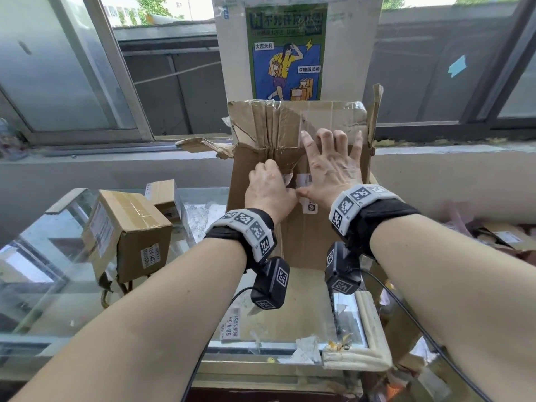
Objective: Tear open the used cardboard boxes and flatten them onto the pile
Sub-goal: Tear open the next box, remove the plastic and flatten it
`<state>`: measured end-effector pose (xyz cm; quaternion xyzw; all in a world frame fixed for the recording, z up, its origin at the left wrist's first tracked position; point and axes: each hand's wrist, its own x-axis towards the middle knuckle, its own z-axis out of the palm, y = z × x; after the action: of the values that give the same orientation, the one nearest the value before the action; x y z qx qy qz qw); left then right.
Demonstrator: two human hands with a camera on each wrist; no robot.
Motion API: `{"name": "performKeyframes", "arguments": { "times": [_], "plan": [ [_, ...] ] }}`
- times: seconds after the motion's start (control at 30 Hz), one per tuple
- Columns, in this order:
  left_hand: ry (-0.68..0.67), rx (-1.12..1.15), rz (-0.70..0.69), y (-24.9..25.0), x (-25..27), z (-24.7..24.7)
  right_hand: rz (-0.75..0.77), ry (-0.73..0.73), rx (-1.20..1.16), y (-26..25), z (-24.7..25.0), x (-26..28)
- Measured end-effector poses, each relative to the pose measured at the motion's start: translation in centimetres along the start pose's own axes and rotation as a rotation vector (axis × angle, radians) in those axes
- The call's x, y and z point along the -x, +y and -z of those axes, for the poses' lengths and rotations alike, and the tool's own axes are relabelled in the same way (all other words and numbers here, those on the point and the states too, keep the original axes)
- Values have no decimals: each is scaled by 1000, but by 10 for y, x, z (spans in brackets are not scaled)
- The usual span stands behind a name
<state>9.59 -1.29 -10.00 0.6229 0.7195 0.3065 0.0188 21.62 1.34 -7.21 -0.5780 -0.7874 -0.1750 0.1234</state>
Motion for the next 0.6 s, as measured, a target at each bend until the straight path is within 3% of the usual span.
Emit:
{"name": "performKeyframes", "arguments": {
  "times": [0.17, 0.33, 0.6],
  "plan": [
    [91, -98, -79, 9, -8, 3, 5, 22, -21, 1, 1, 2],
    [71, -177, -156, 9, -10, 0, 13, 33, -16, 2, 3, 3],
    [81, -96, -191, 4, -3, -1, -65, -2, -62, -8, -2, 0]
  ]
}}
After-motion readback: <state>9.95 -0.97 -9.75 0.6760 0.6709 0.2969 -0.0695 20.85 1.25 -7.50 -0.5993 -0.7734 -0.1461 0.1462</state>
